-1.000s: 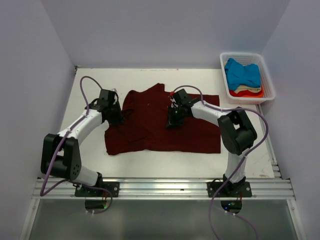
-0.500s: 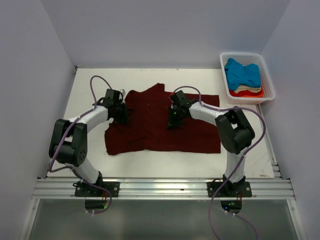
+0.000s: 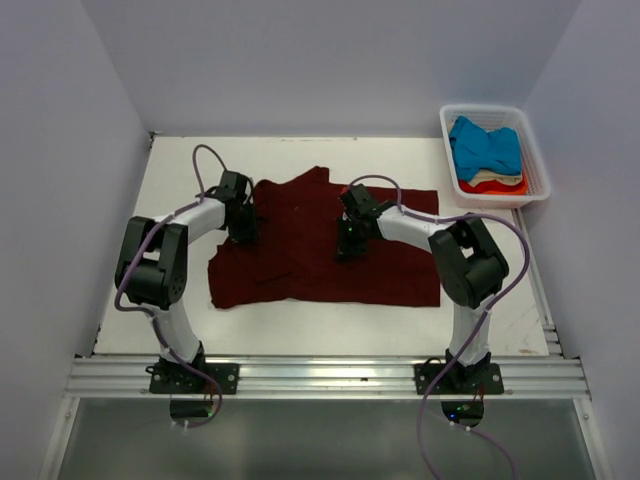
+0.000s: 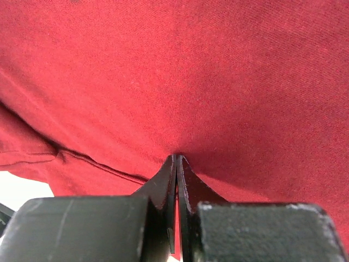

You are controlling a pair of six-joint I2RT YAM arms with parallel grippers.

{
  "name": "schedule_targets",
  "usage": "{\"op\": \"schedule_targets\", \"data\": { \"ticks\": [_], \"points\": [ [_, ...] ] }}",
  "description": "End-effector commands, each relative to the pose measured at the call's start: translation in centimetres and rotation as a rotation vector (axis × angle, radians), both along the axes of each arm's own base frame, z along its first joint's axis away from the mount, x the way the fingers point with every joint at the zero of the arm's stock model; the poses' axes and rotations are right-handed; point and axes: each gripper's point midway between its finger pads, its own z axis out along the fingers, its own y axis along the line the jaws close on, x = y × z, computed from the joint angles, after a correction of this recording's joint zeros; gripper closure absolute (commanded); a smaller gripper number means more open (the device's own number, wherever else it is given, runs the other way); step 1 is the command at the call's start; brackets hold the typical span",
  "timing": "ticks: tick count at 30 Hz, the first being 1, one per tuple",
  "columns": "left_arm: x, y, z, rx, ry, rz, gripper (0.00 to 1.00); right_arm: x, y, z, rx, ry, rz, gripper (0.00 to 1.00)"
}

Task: Fold and stack the t-shirts
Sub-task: Grap the side of the flattened tshirt furthest away from the robot with both arms

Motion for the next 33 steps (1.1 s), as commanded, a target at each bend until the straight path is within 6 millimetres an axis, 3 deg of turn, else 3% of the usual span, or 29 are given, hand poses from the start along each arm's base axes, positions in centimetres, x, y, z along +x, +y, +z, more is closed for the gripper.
{"op": "schedule_targets", "data": {
  "ticks": [1, 8, 14, 20, 31, 33],
  "points": [
    [0.2, 3.3, -0.4, 0.170, 0.029, 0.066, 1.00, -0.2, -0.4, -0.5, -0.028, -0.007, 0.008, 1.00],
    [0.5, 6.8, 0.3, 0.311, 0.044, 0.163, 1.00, -1.2, -1.4, -1.8, -0.066, 0.014, 0.007, 1.00],
    [1.1, 9.2, 0.2, 0.313, 0.052, 0.221, 1.00, -1.9, -2.9, -2.9, -0.136, 0.027, -0.002, 1.00],
    [1.2, 10.2, -0.4, 0.304, 0.070, 0.240, 1.00, -2.2, -4.7, -3.7, -0.203, 0.035, -0.020, 1.00],
    [1.5, 13.2, -1.2, 0.302, 0.100, 0.303, 1.00, -2.2, -7.6, -3.8, -0.271, 0.043, -0.056, 1.00],
    [1.5, 15.0, -1.1, 0.295, 0.102, 0.352, 1.00, -2.2, -8.2, -3.7, -0.273, 0.047, -0.066, 1.00]
  ]
}}
